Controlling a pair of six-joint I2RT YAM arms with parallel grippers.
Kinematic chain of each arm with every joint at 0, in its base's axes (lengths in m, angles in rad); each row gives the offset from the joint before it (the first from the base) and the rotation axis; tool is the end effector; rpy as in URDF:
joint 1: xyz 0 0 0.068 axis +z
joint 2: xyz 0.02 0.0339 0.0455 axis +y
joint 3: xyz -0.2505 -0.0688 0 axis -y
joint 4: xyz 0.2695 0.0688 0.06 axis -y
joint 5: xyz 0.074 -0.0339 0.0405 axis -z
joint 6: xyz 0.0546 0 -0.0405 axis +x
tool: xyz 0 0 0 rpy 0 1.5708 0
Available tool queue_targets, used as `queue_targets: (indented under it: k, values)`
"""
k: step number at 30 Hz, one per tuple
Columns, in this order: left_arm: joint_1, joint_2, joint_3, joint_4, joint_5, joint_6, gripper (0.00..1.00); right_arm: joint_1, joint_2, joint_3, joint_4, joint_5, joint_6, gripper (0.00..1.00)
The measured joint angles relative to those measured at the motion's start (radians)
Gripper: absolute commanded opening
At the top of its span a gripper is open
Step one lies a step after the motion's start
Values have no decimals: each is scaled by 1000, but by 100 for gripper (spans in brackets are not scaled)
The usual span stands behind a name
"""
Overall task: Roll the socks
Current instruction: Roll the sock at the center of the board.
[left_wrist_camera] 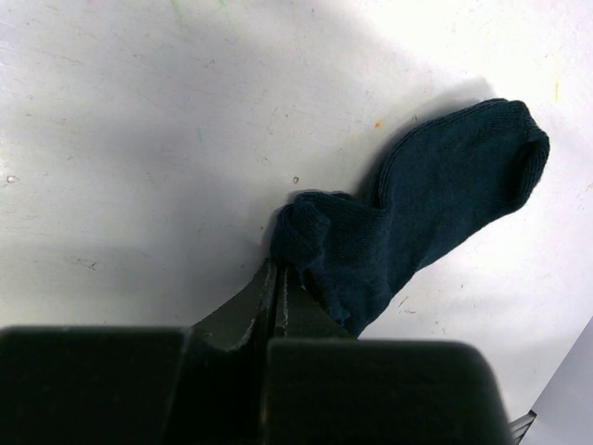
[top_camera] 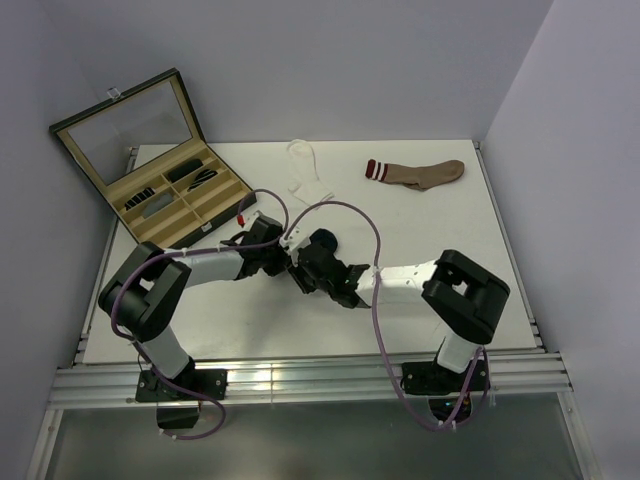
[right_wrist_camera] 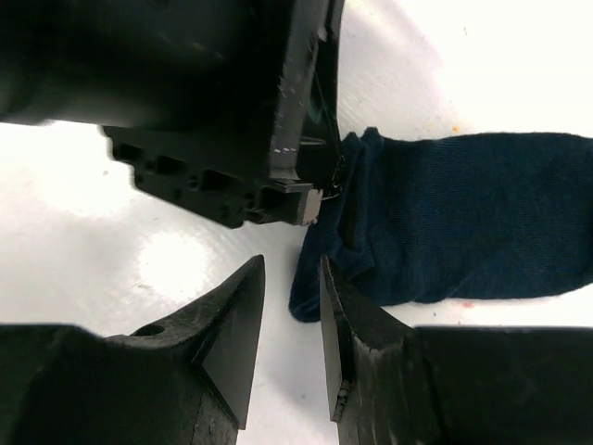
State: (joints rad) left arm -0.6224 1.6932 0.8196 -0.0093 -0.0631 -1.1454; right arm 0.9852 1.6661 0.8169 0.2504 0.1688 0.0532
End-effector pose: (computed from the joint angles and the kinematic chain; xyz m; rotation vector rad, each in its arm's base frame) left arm 0.2874 -0.2019 0.0948 -0.6951 2.4845 -0.6628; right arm 0.2135 0.3054 0.1281 -0.8954 1.9980 0.4127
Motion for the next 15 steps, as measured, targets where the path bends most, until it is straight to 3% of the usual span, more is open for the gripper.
queue_targets:
  k: [15]
  values:
    - [5, 0, 10, -22, 5, 8, 3, -4, 105, 7, 4, 65, 21, 40]
